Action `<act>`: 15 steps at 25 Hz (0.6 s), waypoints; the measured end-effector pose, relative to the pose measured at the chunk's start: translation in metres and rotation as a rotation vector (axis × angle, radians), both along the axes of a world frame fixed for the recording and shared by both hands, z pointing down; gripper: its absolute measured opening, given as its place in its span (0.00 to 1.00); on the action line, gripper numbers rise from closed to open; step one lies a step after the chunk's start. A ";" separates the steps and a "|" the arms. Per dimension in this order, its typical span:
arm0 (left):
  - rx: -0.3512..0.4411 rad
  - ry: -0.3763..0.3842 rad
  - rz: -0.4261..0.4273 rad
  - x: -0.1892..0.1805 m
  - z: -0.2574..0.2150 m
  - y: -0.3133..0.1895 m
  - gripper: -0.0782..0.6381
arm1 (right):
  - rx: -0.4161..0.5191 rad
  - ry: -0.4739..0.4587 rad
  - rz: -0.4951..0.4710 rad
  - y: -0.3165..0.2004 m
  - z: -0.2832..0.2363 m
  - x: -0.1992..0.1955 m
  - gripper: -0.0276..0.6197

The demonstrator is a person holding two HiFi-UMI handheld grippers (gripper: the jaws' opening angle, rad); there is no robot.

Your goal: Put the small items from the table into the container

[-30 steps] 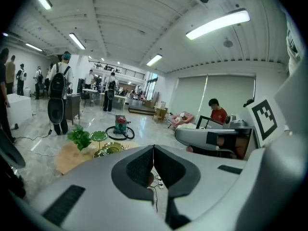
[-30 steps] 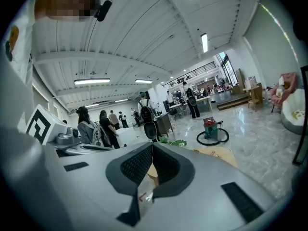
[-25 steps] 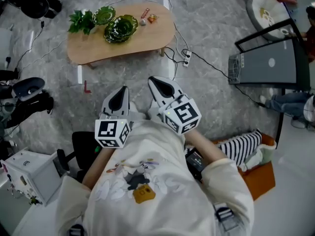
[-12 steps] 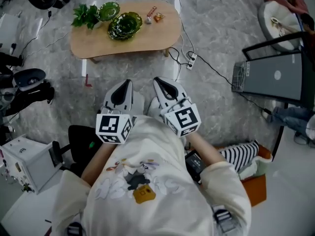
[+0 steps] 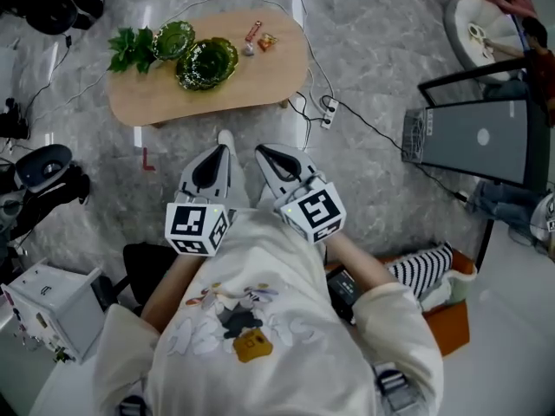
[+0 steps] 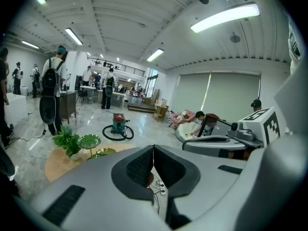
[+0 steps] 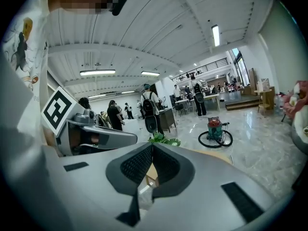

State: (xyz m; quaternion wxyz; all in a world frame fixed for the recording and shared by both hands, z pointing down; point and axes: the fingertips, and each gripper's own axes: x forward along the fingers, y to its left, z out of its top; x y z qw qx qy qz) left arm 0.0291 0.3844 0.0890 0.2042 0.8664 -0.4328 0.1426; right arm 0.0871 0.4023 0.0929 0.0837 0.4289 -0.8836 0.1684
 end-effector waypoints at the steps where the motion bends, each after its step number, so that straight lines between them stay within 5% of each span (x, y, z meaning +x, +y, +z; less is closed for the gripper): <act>1: -0.004 -0.001 0.009 -0.001 0.001 -0.012 0.12 | -0.001 0.004 -0.002 -0.012 0.000 -0.002 0.05; 15: 0.006 -0.006 0.133 -0.044 0.001 -0.190 0.12 | -0.017 0.080 0.064 -0.184 0.003 -0.033 0.05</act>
